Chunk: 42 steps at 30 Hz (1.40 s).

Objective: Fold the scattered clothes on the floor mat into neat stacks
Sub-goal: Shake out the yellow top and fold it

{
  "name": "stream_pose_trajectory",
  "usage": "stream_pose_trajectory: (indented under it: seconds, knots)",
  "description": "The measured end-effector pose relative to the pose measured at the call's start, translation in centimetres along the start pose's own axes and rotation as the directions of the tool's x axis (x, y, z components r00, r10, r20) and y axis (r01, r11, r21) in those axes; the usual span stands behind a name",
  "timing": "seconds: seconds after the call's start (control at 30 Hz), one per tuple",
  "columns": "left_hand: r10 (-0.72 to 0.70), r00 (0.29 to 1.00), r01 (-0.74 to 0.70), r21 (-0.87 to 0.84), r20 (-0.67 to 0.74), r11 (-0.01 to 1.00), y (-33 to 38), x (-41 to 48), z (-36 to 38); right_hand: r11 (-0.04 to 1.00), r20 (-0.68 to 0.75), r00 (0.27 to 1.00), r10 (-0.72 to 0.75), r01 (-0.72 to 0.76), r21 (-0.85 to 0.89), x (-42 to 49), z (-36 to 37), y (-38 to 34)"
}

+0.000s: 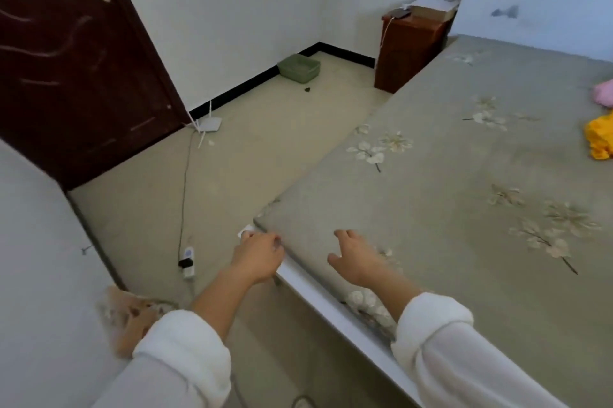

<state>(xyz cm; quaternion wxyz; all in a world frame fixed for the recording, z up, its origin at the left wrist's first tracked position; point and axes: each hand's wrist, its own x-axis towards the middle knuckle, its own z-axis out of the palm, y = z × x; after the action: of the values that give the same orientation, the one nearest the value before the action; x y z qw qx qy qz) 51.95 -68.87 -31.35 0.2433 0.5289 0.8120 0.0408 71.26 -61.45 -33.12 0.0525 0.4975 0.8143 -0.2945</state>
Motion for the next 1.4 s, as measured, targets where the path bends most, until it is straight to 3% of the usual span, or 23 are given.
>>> stream_pose_trajectory:
  seconds: [0.13, 0.33, 0.8, 1.1, 1.4]
  knots:
    - [-0.086, 0.995, 0.086, 0.005, -0.058, 0.996, -7.2, 3.5, -4.5, 0.995, 0.064, 0.994, -0.092, 0.094, -0.031, 6.5, 1.5, -8.1]
    - [-0.092, 0.994, 0.091, -0.025, -0.064, 0.996, -13.1, 11.0, -9.1, 0.989, 0.056, 0.989, -0.136, 0.139, -0.051, 17.0, 0.8, -15.6]
    - [-0.018, 0.998, 0.018, 0.006, -0.064, 1.000, -22.3, 36.3, -24.0, 0.999, 0.039, 0.998, -0.038, 0.040, -0.028, 43.8, -4.5, -28.6]
    - [0.121, 0.993, -0.120, 0.138, 0.001, 0.983, -24.1, 52.2, -30.8, 0.994, -0.073, 0.992, 0.103, -0.100, 0.031, 56.8, -11.2, -29.6]
    - [0.342, 0.933, -0.359, 0.215, 0.110, 0.909, -19.6, 68.6, -35.8, 0.926, -0.153, 0.918, 0.365, -0.343, 0.156, 66.2, -16.3, -27.8]
